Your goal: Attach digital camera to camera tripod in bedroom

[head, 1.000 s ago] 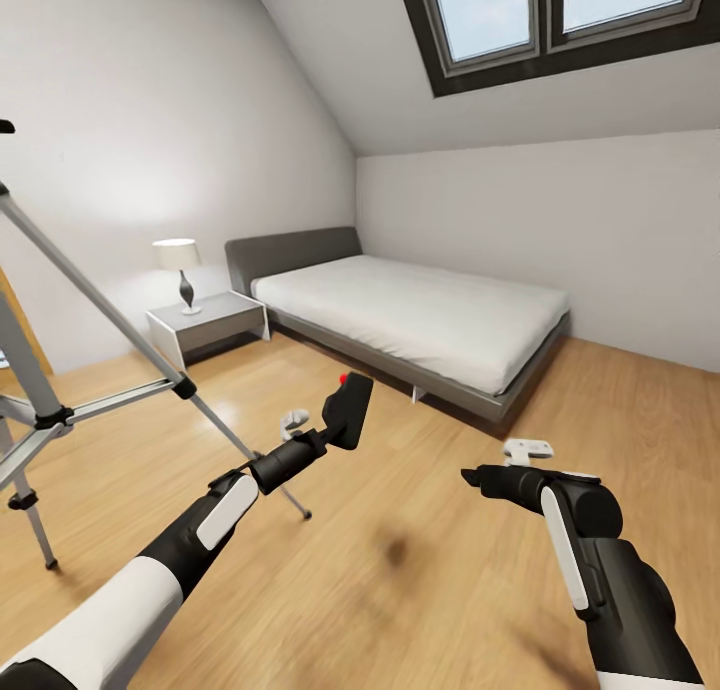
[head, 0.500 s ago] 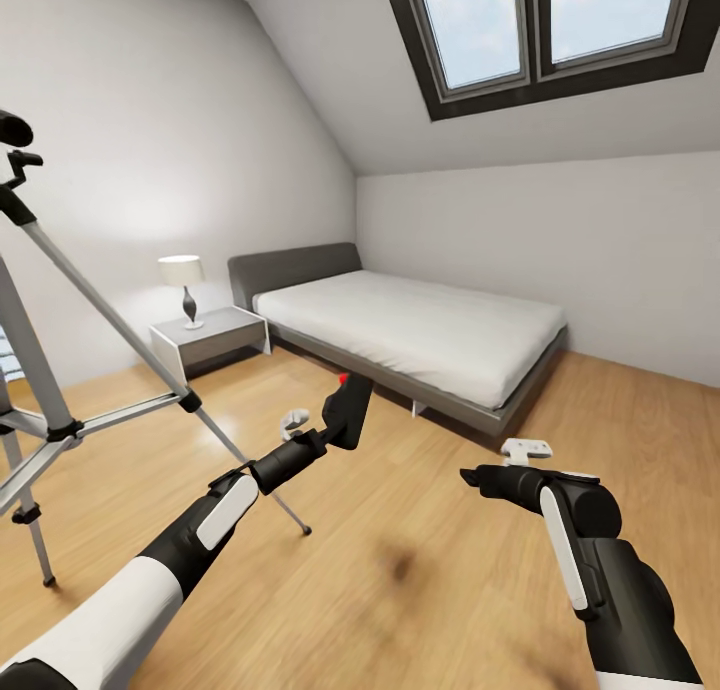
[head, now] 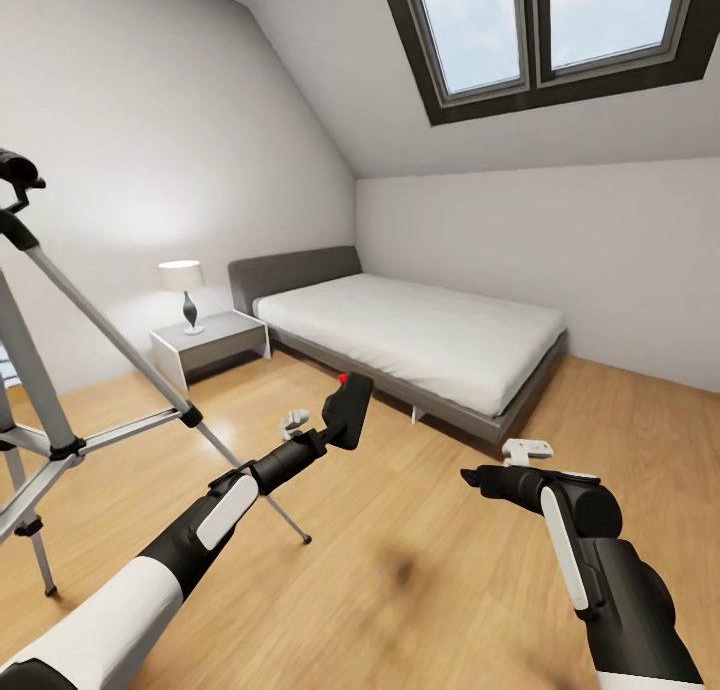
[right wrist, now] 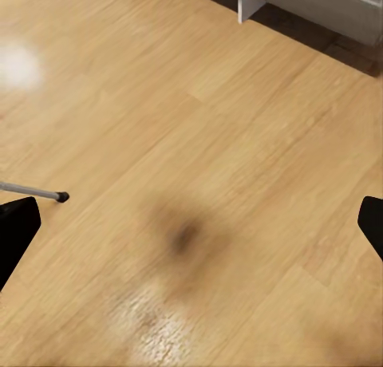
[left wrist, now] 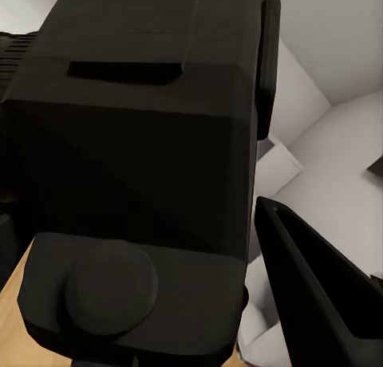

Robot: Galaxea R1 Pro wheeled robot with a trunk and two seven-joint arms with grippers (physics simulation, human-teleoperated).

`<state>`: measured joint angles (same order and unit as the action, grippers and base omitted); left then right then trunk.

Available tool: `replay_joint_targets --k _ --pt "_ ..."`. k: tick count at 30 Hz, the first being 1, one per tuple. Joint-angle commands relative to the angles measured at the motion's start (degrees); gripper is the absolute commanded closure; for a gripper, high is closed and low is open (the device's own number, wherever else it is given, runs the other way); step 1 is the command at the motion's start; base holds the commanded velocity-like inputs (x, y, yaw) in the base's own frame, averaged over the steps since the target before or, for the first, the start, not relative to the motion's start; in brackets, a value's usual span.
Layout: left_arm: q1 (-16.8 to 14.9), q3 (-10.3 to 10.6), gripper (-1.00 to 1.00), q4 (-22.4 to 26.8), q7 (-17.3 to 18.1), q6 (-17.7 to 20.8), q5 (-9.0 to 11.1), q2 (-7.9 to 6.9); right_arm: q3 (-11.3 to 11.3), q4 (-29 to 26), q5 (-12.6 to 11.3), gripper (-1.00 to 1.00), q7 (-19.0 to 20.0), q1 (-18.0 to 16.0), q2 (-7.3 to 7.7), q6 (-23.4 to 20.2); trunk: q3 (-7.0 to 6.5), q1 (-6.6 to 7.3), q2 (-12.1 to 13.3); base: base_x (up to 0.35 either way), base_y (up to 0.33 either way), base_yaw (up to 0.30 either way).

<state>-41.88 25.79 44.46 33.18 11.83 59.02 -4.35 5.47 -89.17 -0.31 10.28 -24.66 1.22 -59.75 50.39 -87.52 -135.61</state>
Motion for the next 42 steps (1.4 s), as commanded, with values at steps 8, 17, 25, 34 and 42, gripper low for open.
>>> replay_joint_targets --k 8,17,25,34,42 --pt "-0.05 0.13 1.0 0.02 0.13 0.39 0.58 -0.05 0.21 -0.04 0.05 -1.0 0.18 -0.04 0.07 -0.25 -1.2 1.55 2.8 0.0 0.0 0.0" --pt "-0.05 0.14 1.0 -0.03 0.27 0.31 0.6 -0.09 0.24 -0.04 0.05 -1.0 0.18 -0.04 0.09 -0.25 -1.2 1.55 2.8 0.0 0.0 0.0" --pt "-0.05 0.14 1.0 0.0 0.42 0.23 0.63 -0.13 0.24 -0.04 0.05 -1.0 0.17 -0.04 0.1 -0.25 -1.2 1.55 2.8 0.0 0.0 0.0" --pt "-0.05 0.14 1.0 -0.03 0.48 0.62 1.1 -0.21 0.24 -0.04 0.05 -1.0 0.18 -0.04 0.1 -0.25 -1.2 1.55 2.8 -0.141 0.0 0.0" --pt "-0.05 0.13 1.0 -0.12 0.48 0.65 1.17 -0.28 0.24 -0.04 0.05 -1.0 0.18 -0.04 0.1 -0.25 -1.2 1.55 2.8 -0.25 0.0 0.0"
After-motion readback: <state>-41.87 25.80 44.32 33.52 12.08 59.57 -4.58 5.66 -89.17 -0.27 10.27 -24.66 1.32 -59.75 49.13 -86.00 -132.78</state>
